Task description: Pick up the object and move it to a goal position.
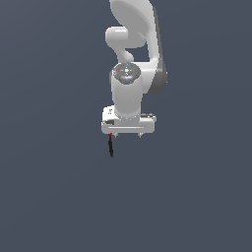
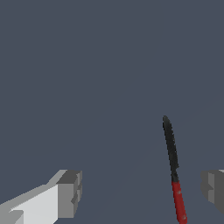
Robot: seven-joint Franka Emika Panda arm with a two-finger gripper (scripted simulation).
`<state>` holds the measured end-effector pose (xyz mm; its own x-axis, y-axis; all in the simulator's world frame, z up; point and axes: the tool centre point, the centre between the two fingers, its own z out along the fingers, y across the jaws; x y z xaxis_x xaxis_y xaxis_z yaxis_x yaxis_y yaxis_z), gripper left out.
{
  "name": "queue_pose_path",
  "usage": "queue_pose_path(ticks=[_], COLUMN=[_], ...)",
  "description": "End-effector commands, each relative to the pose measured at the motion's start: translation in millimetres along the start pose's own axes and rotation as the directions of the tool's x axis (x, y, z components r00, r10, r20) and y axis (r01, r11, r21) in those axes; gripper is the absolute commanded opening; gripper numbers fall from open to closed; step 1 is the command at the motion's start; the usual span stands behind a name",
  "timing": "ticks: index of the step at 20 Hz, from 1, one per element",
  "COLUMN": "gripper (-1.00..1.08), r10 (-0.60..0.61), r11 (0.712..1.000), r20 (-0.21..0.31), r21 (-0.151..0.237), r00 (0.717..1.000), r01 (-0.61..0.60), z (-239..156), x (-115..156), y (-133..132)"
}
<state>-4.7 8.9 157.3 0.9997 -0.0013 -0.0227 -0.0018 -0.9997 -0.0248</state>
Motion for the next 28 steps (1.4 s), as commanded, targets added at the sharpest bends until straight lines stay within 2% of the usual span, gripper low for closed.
queue_pose_path(ticks=[1, 9, 14, 22, 28], gripper=[1.00, 1.00, 1.00, 1.00, 1.00], r10=[0.000, 0.049, 0.046, 0.001, -0.067], r11=[1.000, 0.999, 0.999, 1.000, 0.998], r20=[0.000, -0.031, -0.031, -0.030, -0.026], r21=[0.000, 0.005, 0.004, -0.004, -0.016], r00=[1.000, 0.998, 0.998, 1.000, 0.997], r01=[0.000, -0.049, -0.046, -0.001, 0.067], z=[0.0, -23.1, -21.0, 7.5, 47.7], x=[0.0, 9.2, 8.5, -3.7, -26.5], y=[0.0, 14.7, 15.7, 36.6, 65.0])
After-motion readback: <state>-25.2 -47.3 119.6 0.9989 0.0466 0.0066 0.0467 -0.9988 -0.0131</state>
